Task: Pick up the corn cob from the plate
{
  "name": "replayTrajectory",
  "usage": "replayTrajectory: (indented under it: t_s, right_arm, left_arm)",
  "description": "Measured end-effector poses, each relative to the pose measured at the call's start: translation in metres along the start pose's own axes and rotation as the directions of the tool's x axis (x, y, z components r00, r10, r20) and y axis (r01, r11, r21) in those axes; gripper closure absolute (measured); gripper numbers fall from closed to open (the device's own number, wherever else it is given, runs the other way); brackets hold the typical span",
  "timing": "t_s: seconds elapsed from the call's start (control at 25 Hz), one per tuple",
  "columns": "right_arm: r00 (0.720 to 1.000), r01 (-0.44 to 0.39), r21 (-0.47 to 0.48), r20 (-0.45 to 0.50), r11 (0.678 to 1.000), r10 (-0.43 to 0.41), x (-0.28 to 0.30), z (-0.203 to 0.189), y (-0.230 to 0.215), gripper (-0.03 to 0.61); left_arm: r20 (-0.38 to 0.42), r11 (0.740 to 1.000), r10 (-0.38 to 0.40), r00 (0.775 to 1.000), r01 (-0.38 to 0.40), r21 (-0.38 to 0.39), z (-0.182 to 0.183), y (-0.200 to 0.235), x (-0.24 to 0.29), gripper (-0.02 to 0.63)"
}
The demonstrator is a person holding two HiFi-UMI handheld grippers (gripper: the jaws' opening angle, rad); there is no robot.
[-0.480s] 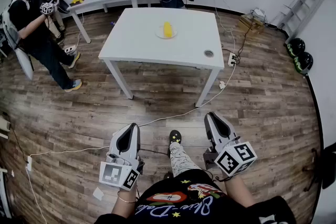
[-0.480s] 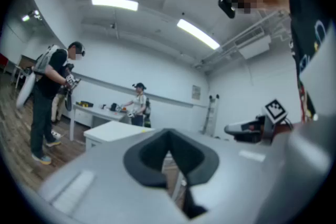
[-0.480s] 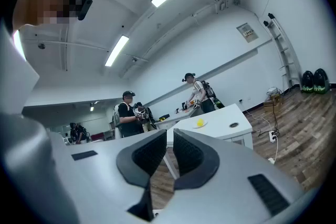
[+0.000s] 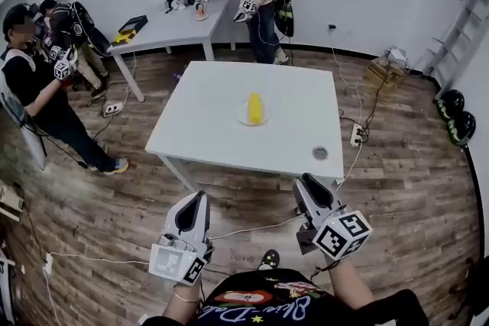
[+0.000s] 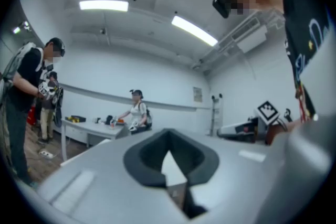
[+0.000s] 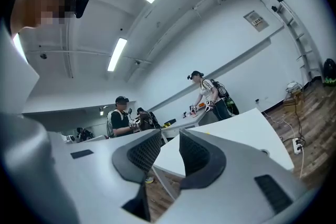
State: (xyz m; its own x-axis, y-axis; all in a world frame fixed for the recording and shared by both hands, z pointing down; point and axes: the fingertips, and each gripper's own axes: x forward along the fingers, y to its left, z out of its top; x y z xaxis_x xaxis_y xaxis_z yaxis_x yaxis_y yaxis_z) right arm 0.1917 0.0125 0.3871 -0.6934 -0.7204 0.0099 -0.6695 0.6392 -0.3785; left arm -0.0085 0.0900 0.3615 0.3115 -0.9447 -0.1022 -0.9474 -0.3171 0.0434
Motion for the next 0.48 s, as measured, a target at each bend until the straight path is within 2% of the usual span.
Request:
replayTrajectory:
  t_s: [0.08, 0.28, 0.48]
  right_arm:
    - [1.000, -0.012, 0.010, -0.023, 1.000, 0.012, 0.031, 0.003, -0.019, 0.472]
    - [0.994, -0.025, 0.027, -0.107, 0.999, 0.028, 0.095, -0.013, -0.048, 0.429]
    - [0.979, 0.038, -0.027, -0.200, 0.999, -0.042, 0.175, -0.025, -0.079, 0.428]
  left_arm:
    - [0.001, 1.000, -0.002, 1.000, 0.002, -0.015, -0.004, 0.007, 0.025, 0.624]
    - [-0.071, 0.999, 0.018, 0.997, -0.020, -0.030, -0.027, 0.026, 0.061, 0.624]
    - [-0.080, 0.999, -0.030, 0.996, 0.026, -0.047, -0.038, 0.059, 0.116, 0.624]
